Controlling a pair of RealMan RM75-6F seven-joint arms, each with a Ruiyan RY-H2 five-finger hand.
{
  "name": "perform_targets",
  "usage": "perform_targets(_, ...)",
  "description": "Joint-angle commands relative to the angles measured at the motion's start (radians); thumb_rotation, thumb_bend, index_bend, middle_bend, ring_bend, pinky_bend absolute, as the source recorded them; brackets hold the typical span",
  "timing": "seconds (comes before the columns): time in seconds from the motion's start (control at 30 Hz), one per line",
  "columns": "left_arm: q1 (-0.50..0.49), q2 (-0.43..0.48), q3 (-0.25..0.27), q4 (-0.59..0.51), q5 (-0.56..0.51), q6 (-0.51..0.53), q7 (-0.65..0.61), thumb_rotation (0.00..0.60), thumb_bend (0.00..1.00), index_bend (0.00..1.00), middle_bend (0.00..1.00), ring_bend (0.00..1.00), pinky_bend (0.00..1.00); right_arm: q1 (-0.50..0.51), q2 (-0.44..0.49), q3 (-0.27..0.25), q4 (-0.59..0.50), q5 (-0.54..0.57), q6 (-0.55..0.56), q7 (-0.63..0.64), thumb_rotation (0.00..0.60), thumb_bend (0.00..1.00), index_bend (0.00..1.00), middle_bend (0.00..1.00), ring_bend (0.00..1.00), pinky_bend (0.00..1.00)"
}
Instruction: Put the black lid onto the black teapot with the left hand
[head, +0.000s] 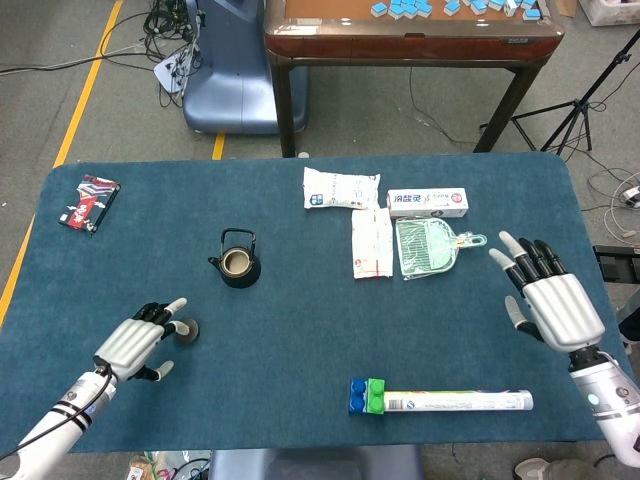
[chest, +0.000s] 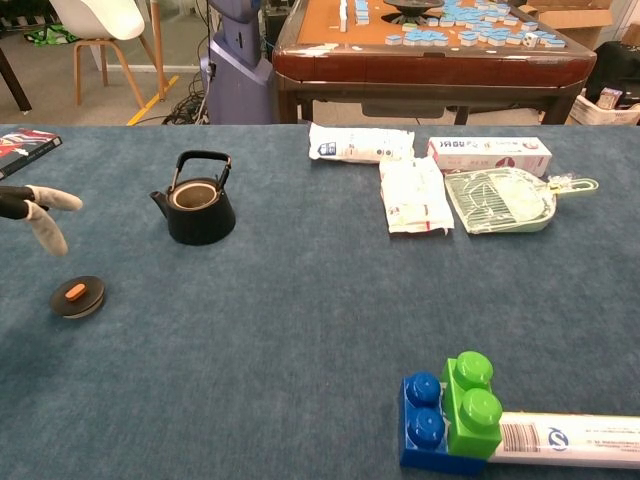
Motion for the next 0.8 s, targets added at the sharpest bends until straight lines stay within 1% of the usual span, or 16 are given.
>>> perform_targets(0.03, -0.044, -0.022, -0.011, 0.024, -0.04, -0.053, -0.008, 0.6, 0.33, 0.25, 0.0, 0.0, 0.0, 0.008, -0.002, 0.003, 0.004, 0.009, -0.009, -0.006, 0.6, 0.55, 0.09, 0.0, 0.0, 0.0)
perform_targets(0.2, -0.115, -0.048, -0.021, 0.057, -0.117, -0.121, 0.016, 0.6, 0.33, 0.19, 0.0, 0.0, 0.0, 0.024, -0.007, 0.009, 0.011, 0.027, -0.028, -0.014, 0.6, 0.55, 0.09, 0.0, 0.0, 0.0)
perform_targets(0.37, -0.164, -0.083, -0.025, 0.085, -0.166, -0.124, 0.052, 0.6, 0.33, 0.16, 0.0, 0.0, 0.0, 0.034, -0.007, 0.013, 0.011, 0.047, -0.041, -0.024, 0.6, 0.55, 0.09, 0.0, 0.0, 0.0)
perform_targets(0.6, -0.197, -0.141, -0.014, 0.132, -0.17, -0.112, 0.074, 0.6, 0.33, 0.16, 0.0, 0.0, 0.0, 0.026, 0.007, 0.006, -0.009, 0.054, -0.03, -0.048, 0.6, 0.55, 0.09, 0.0, 0.0, 0.0)
perform_targets(0.8, -0.21, -0.177, -0.01, 0.185, -0.156, -0.119, 0.036, 0.6, 0.33, 0.16, 0.0, 0.0, 0.0, 0.014, 0.026, -0.001, -0.037, 0.054, -0.013, -0.074, 0.6, 0.55, 0.09, 0.0, 0.0, 0.0)
